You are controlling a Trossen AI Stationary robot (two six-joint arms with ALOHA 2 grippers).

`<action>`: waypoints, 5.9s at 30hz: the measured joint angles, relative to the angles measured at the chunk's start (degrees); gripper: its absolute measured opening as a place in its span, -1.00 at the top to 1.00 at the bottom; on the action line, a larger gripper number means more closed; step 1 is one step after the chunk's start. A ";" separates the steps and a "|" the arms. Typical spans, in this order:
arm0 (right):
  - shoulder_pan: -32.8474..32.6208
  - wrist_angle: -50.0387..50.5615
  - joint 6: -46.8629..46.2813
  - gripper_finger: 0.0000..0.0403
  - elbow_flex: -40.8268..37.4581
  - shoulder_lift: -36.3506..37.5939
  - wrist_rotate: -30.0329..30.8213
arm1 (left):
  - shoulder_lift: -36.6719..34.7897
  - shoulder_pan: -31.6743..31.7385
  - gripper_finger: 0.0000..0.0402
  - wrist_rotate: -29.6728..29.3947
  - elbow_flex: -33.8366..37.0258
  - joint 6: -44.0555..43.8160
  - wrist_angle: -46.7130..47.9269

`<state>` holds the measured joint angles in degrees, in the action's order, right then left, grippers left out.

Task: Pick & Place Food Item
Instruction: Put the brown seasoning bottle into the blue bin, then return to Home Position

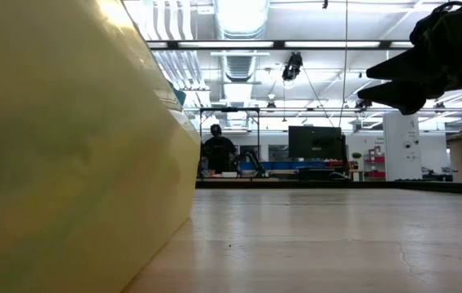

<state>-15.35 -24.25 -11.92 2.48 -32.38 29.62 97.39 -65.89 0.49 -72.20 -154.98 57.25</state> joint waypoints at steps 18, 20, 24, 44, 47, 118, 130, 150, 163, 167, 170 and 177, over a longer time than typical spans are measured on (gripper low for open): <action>0.00 0.00 0.00 -0.74 0.00 0.00 0.04 | 8.28 -0.22 0.08 2.40 0.24 -0.91 1.40; 0.00 0.00 -0.02 -0.74 -0.01 0.00 0.03 | 8.58 -0.23 0.08 2.56 0.24 -0.94 0.83; 0.00 0.00 -0.02 -0.74 -0.01 0.00 0.01 | 8.63 -0.07 0.01 2.12 0.22 -1.07 0.72; 0.00 0.00 -0.02 -0.74 -0.02 0.00 -0.01 | 8.09 -0.07 -0.60 -0.10 0.16 0.68 -0.23; 0.00 0.00 -0.02 -0.74 -0.01 -0.01 -0.01 | 6.49 0.00 -0.60 -0.63 0.15 0.68 0.07; -0.02 0.02 0.00 -0.74 -0.02 -0.02 -0.01 | -17.69 61.78 -0.53 2.38 22.15 157.75 -73.65; -0.02 0.02 -0.02 -0.74 -0.02 -0.02 0.00 | -20.01 76.16 0.36 15.23 31.46 157.80 -78.47; -0.02 0.02 -0.01 -0.74 -0.02 -0.02 0.01 | -46.85 77.33 0.99 3.80 69.98 156.35 -114.00; -0.02 0.02 -0.02 -0.74 -0.02 0.00 0.03 | -64.73 77.29 0.99 -3.32 72.02 156.52 -93.60; -0.02 0.02 -0.02 -0.74 -0.02 0.00 0.03 | -72.37 77.30 0.99 -5.94 72.02 156.69 -84.43; -0.02 0.02 -0.02 -0.74 -0.02 -0.01 0.03 | -78.49 77.31 0.99 -6.78 72.02 156.69 -78.39; -0.02 0.02 -0.02 -0.74 -0.02 0.00 0.01 | -94.67 76.42 0.99 -4.34 72.06 157.77 -65.65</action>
<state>-15.38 -24.23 -11.94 2.46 -32.38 29.63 2.72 10.53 -3.85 -0.14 2.80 -8.40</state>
